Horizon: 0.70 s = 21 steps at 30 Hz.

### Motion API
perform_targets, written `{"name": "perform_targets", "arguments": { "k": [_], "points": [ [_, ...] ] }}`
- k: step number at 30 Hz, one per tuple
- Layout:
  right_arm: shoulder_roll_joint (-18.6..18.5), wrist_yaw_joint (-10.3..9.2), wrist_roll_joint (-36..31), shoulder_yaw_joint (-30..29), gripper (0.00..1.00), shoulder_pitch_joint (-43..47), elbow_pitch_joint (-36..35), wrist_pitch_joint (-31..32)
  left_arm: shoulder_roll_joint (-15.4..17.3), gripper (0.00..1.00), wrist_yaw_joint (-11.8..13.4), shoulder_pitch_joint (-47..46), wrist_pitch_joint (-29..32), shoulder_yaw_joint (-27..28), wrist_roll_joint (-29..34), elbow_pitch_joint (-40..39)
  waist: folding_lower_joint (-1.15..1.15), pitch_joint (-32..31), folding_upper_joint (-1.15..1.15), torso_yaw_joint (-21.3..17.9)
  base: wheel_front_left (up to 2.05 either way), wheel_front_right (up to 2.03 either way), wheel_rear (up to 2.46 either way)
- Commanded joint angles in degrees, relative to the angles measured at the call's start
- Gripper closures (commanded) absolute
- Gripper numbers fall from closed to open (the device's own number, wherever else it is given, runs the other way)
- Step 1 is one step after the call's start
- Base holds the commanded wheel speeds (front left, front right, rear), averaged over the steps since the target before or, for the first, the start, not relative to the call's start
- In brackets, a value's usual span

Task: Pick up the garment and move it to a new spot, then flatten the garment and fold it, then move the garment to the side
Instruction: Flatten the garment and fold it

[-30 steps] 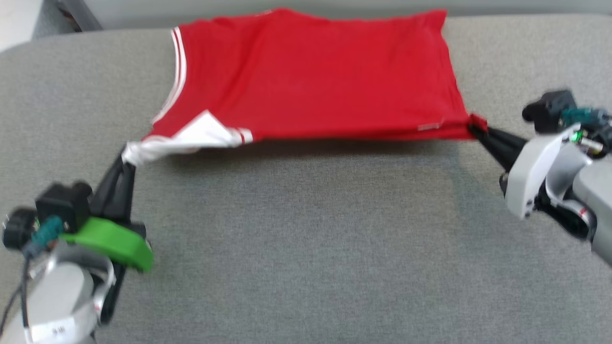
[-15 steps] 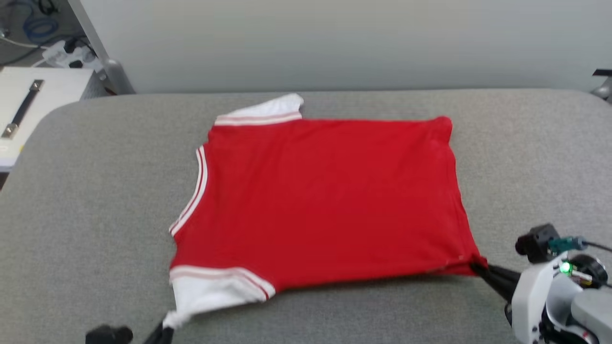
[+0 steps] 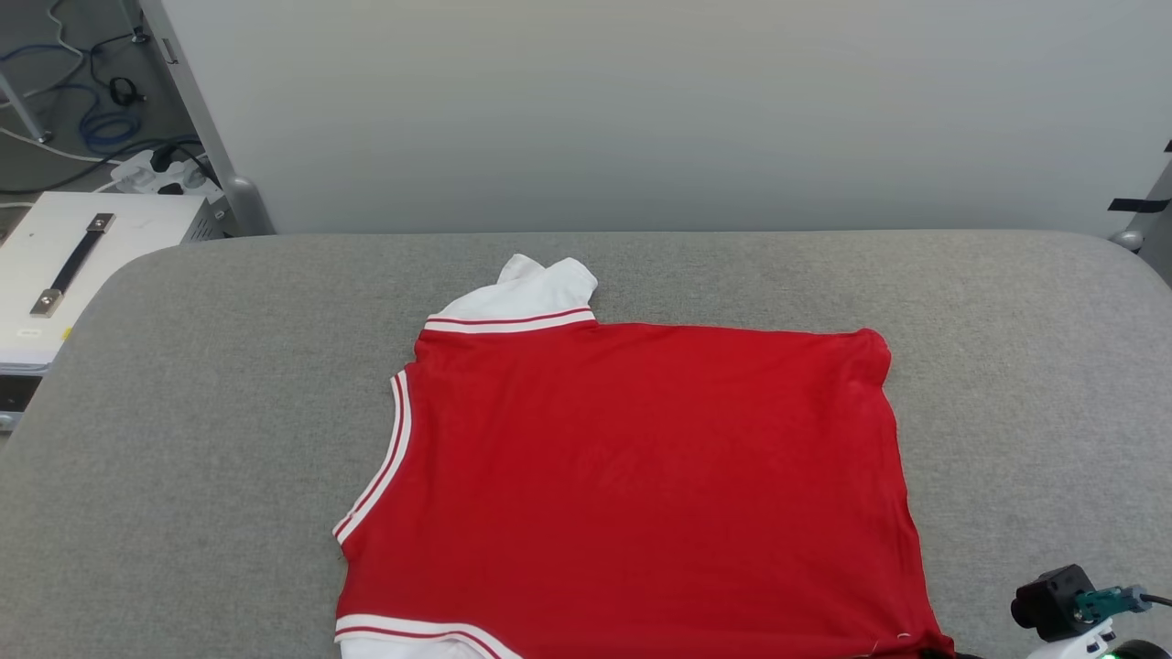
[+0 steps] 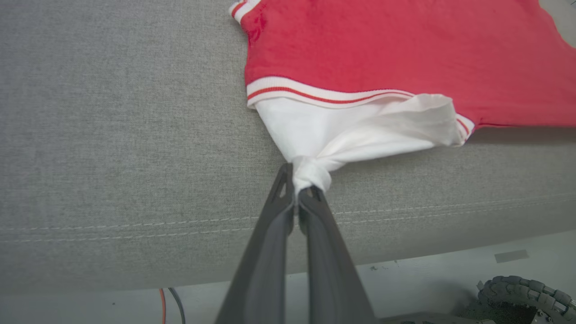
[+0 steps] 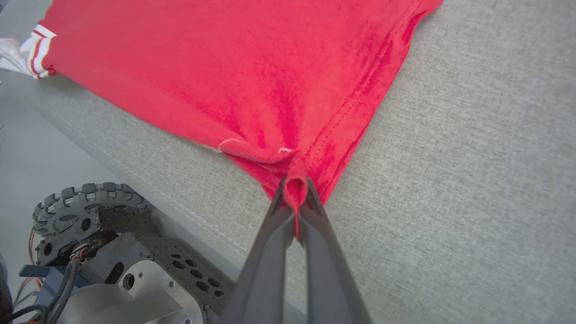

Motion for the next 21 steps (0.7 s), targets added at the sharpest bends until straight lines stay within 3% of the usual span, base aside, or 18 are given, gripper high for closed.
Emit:
{"name": "perform_targets", "arguments": {
  "k": [1, 8, 21],
  "points": [
    [0.0, -0.03, -0.5, -1.0, 1.0, 0.7, -0.3, 0.4, 0.6, 1.0, -0.2, 0.1, -0.6, 0.3, 0.8, -0.1, 0.01, 0.3, 0.0, -0.1, 0.0, 0.0, 0.0],
    [1.5, -0.03, -2.1, -6.4, 1.0, -0.1, -1.4, 1.7, 2.7, 1.0, -1.7, -7.0, -0.8, 0.4, 4.1, -0.1, 0.01, 2.5, 0.0, -0.8, 0.0, 0.0, 0.0],
    [5.2, -0.03, -4.8, -16.3, 1.0, -5.9, -2.9, 6.2, 3.5, 1.0, -7.4, -30.0, 5.2, -1.3, 8.9, 4.8, 0.01, 10.6, 0.0, -3.7, 0.0, 0.0, 0.0]
  ]
}}
